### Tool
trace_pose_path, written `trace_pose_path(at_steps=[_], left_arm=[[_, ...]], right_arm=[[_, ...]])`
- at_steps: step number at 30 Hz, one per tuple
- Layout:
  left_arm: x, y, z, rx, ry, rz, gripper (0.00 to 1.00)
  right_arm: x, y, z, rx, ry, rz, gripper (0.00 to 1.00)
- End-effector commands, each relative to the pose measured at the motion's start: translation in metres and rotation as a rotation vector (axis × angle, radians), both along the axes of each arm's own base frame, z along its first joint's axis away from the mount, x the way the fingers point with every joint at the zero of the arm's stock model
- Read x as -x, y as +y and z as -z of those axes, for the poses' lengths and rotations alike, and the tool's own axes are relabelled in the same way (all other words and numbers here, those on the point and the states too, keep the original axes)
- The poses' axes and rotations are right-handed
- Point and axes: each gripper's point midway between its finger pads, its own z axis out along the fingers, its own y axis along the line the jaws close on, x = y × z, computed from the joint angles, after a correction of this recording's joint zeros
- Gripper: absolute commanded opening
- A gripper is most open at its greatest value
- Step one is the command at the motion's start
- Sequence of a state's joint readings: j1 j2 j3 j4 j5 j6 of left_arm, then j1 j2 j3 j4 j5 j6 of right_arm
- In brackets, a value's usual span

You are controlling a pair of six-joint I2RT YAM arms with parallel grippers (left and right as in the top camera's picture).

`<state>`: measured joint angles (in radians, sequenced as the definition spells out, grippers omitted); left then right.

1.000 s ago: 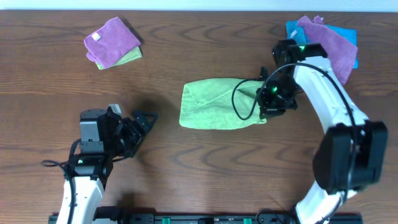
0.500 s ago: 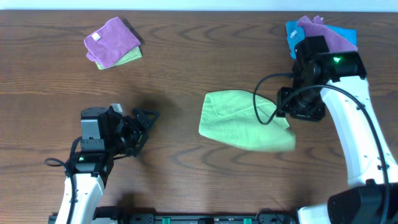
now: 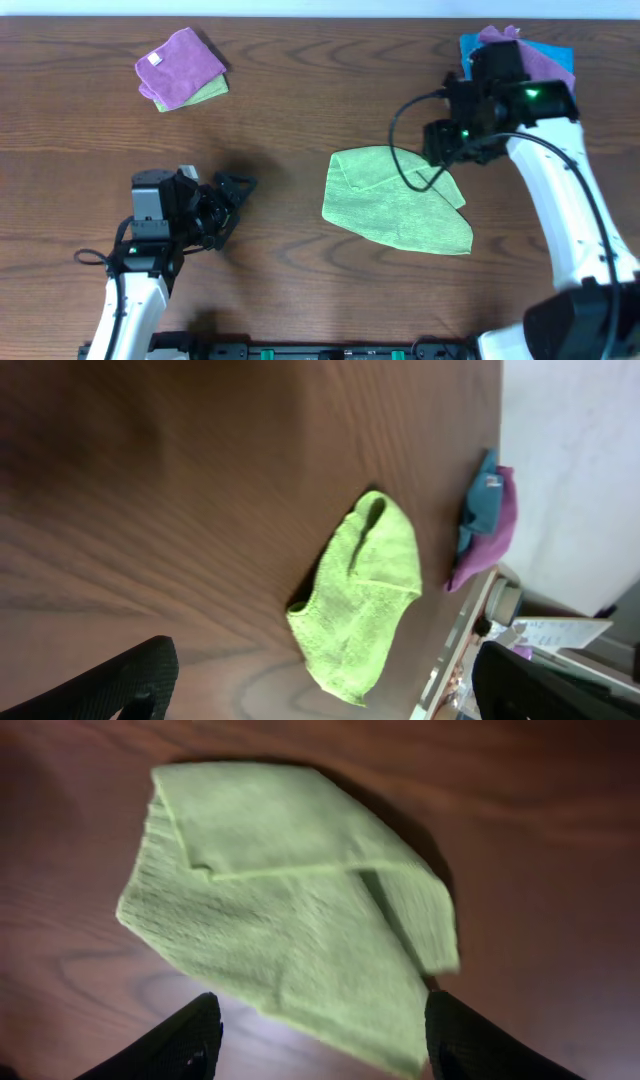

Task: Fold the cloth
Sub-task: 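Grasp the cloth corner with the right gripper and pull it flat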

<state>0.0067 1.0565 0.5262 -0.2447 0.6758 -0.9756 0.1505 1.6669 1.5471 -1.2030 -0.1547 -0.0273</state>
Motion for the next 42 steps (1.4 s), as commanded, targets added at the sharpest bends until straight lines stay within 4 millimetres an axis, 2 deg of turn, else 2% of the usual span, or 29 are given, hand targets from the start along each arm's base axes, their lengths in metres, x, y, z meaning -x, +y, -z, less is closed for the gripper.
trace_pose_path(at_steps=[1, 3, 7, 11, 14, 20, 26, 33, 40, 42], left_arm=[[-0.002, -0.003, 0.002, 0.022, 0.022, 0.018, 0.95], [-0.001, -0.006, 0.004, 0.035, 0.027, 0.042, 0.95], [-0.006, -0.01, -0.002, 0.046, -0.02, 0.074, 0.96], [-0.01, -0.013, -0.008, 0.047, -0.073, 0.106, 0.96], [-0.01, -0.013, -0.008, 0.034, -0.088, 0.122, 0.95], [-0.009, -0.013, -0.008, -0.019, -0.149, 0.18, 0.95], [-0.009, -0.013, -0.007, -0.062, -0.196, 0.228, 0.95], [-0.009, -0.013, -0.007, -0.089, -0.225, 0.257, 0.95], [-0.009, -0.012, -0.006, -0.096, -0.222, 0.252, 0.95], [-0.009, -0.012, -0.006, -0.097, -0.222, 0.251, 0.95]], right_arm=[[-0.002, 0.031, 0.03, -0.016, 0.053, -0.154, 0.65], [-0.007, 0.051, 0.052, -0.002, 0.07, -0.244, 0.65], [-0.015, 0.076, 0.086, 0.072, 0.076, -0.343, 0.64], [-0.005, 0.097, 0.115, 0.111, 0.119, -0.461, 0.61], [-0.002, 0.106, 0.128, 0.124, 0.135, -0.494, 0.59], [-0.002, 0.116, 0.137, 0.131, 0.127, -0.545, 0.56], [-0.001, 0.116, 0.147, 0.136, 0.144, -0.561, 0.54], [0.003, 0.115, 0.168, 0.142, 0.196, -0.564, 0.54], [0.005, 0.116, 0.17, 0.14, 0.202, -0.566, 0.54], [0.004, 0.116, 0.17, 0.139, 0.199, -0.568, 0.5]])
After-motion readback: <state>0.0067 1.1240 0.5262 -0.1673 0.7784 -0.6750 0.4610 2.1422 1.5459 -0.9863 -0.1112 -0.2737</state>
